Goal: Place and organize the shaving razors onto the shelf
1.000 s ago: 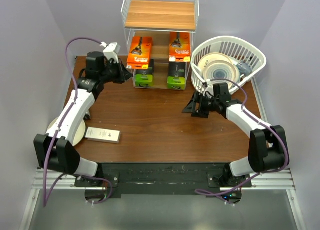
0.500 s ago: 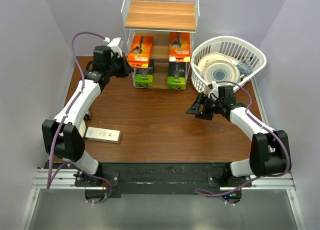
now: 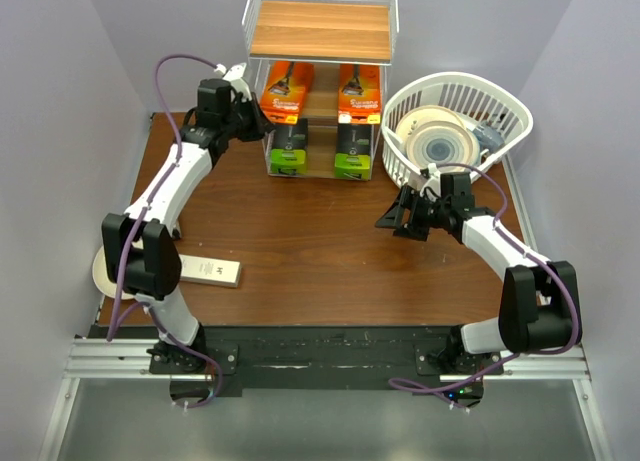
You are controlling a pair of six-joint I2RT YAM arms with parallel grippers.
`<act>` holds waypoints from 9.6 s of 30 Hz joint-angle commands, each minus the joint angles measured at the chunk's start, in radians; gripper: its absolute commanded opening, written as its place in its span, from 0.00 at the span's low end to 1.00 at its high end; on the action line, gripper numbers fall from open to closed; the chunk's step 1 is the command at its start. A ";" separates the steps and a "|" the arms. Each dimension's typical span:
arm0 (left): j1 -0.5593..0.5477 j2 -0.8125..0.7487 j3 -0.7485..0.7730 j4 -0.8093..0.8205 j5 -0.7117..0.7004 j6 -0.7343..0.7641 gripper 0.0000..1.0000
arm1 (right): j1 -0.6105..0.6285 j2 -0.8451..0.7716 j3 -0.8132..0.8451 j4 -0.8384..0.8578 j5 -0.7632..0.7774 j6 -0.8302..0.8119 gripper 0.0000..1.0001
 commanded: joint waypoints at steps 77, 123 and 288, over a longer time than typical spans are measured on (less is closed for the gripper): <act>0.187 0.071 -0.318 0.946 0.418 -0.878 0.08 | 0.340 0.109 0.438 -0.103 0.442 -0.533 0.45; 0.190 -0.060 -0.486 1.019 0.223 -0.877 0.00 | 0.329 0.179 0.485 -0.130 0.397 -0.525 0.45; 0.422 -0.362 -0.974 -0.027 0.255 0.040 0.00 | 0.883 0.426 0.422 -0.060 0.362 -0.807 0.53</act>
